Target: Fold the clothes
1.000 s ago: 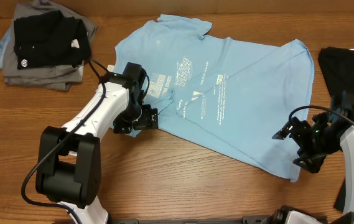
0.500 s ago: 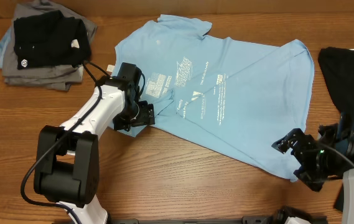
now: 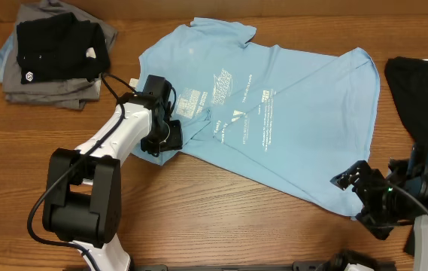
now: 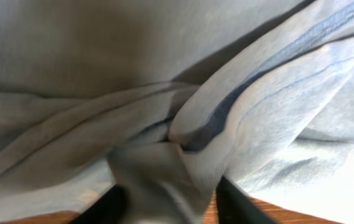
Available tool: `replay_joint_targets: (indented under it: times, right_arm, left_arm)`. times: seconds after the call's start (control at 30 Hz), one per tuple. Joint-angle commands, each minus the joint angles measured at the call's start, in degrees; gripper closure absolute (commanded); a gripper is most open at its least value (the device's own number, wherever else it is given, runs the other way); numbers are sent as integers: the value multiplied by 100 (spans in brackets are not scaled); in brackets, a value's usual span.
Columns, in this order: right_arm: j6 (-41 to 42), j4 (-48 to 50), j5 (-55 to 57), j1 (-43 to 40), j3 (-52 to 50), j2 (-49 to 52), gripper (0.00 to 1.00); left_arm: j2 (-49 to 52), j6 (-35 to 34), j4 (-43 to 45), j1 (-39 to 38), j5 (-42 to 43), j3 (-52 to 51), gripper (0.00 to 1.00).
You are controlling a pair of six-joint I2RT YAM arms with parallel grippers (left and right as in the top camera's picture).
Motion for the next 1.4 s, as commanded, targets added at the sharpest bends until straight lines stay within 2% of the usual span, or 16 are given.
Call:
replay_joint_targets:
  times: [0.0, 0.1, 0.37, 0.6, 0.87, 1.37]
  right_arm:
    - [398, 20, 420, -7, -24, -105, 0]
    - [623, -13, 511, -7, -46, -103, 0]
    - [1285, 538, 1423, -9, -697, 181, 0]
    - [2006, 1357, 1329, -9, -1276, 1088, 0]
    - [2218, 2050, 1290, -13, -1537, 1681, 0]
    - [2645, 2931, 1812, -17, -2243, 1998, 0]
  left_arm:
    - [81, 79, 63, 26, 68, -57, 70]
    - [81, 81, 79, 28, 66, -57, 82]
    - [81, 15, 179, 190, 243, -57, 87]
    - [81, 83, 162, 236, 243, -57, 87]
    - [81, 81, 164, 236, 245, -57, 87]
    - [81, 81, 140, 236, 251, -57, 86]
